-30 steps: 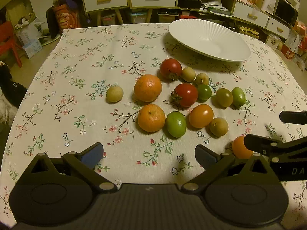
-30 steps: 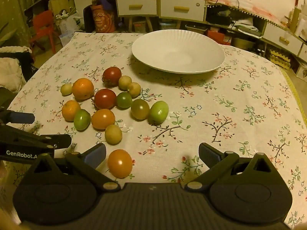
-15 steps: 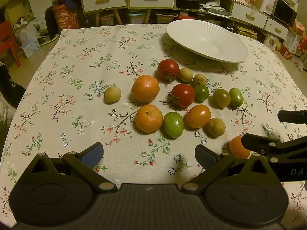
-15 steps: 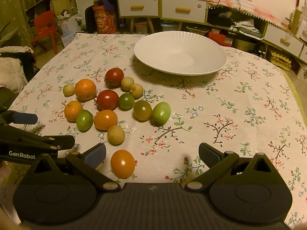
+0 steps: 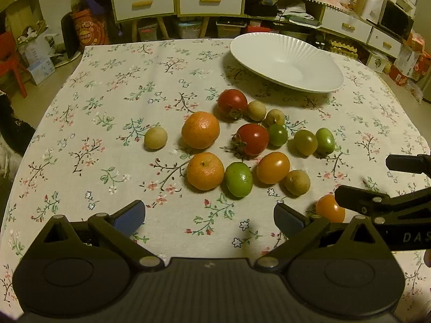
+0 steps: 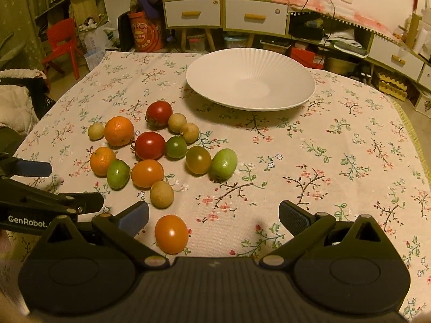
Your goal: Organize fruits
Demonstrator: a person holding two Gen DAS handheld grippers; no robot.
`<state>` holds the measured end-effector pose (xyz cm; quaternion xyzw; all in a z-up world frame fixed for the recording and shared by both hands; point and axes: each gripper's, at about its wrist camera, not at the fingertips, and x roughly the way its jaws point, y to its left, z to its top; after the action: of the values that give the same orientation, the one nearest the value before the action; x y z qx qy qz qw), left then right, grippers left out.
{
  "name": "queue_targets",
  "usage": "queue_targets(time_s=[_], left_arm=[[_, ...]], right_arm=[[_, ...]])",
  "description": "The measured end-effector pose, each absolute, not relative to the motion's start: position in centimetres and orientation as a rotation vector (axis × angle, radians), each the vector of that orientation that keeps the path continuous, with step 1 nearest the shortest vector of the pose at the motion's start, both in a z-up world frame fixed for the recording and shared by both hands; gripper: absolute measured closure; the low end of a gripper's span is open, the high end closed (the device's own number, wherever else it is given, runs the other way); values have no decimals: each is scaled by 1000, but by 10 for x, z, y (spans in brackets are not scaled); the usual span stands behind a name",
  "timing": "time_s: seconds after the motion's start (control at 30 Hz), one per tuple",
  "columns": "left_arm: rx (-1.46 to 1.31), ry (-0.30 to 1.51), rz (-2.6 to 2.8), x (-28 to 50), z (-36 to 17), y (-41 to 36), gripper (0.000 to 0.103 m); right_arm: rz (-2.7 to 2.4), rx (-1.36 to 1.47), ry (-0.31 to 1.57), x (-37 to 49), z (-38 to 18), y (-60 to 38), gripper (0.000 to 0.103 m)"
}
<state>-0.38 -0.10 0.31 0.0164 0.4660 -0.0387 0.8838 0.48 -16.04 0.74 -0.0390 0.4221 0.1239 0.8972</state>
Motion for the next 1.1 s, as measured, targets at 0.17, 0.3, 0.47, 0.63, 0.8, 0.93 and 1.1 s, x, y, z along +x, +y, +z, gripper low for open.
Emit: queue_targets(time_s=[0.17,0.3,0.47,0.63,0.8,0.93,1.1], left_arm=[[32,964,-86,-5,5,0,0],[33,964,-86,-5,5,-1,0],[33,964,-85,-5,6,-2,0],[33,964,-85,-5,6,-1,0],[34,964,-84,-5,6,-2,0],[33,963,-85,-5,6,-2,0],[33,964,-85,-5,6,-2,0]], right_arm=[[253,-76,865,5,10,-161,0],[251,-75,865,6,10,-161,0],[251,-76,865,5,10,-161,0],[251,-75,864,5,10,-161,0],[248,-73,858,5,11,-161,0],[248,-73,857,5,11,-161,0],[248,-73,857,5,11,-161,0]])
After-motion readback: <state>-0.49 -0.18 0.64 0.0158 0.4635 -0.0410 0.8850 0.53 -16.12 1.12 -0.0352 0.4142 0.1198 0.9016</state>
